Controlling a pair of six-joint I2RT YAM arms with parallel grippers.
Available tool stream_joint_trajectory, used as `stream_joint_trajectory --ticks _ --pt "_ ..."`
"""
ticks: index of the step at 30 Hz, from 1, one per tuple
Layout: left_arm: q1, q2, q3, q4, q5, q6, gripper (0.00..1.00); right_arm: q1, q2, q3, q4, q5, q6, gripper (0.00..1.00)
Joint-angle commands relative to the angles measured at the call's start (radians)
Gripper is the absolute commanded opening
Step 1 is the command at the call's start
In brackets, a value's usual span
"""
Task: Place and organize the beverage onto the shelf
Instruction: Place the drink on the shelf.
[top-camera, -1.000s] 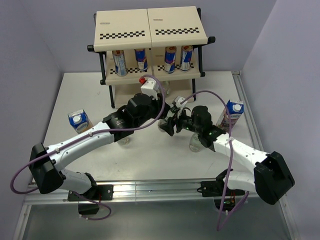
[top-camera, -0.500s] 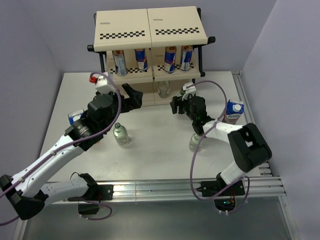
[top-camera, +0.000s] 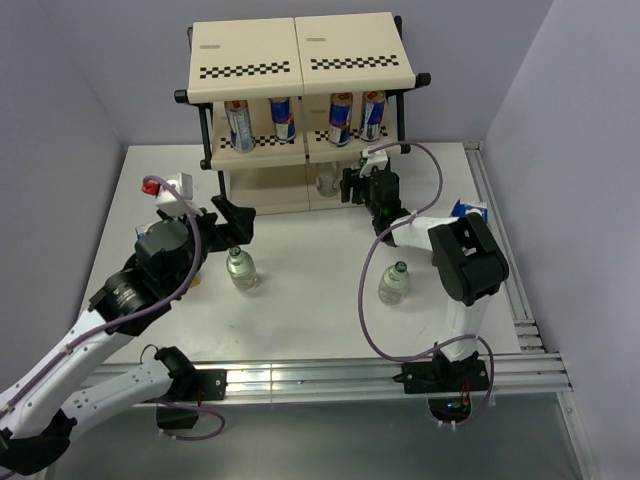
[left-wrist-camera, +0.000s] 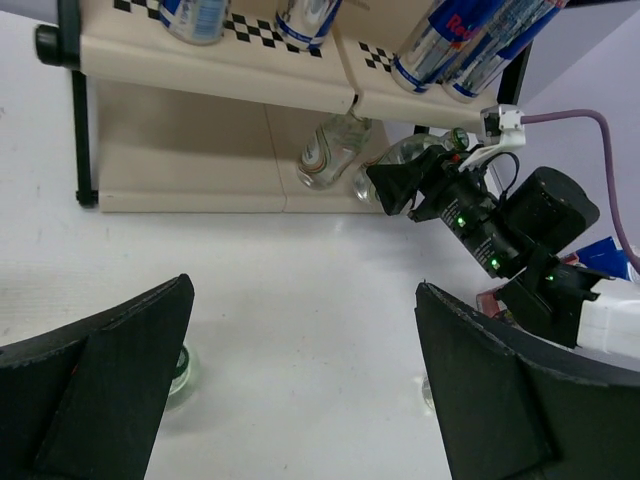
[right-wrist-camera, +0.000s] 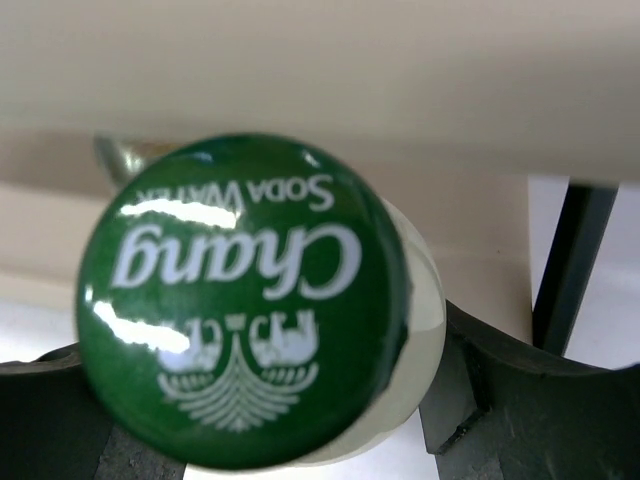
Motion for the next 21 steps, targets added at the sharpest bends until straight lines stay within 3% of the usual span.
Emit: stream_joint_trajectory --ticks 1,21 --pt "0.005 -0.054 -0.007 -0.029 -0.039 0.037 0.99 -0.007 -0.012 0.105 0.139 0.043 0.02 0.0" --pt "0.005 -0.095 -0.001 -0.031 -0.033 0.071 1.0 -0.024 0.045 0.142 0.05 0.095 0.046 0.0"
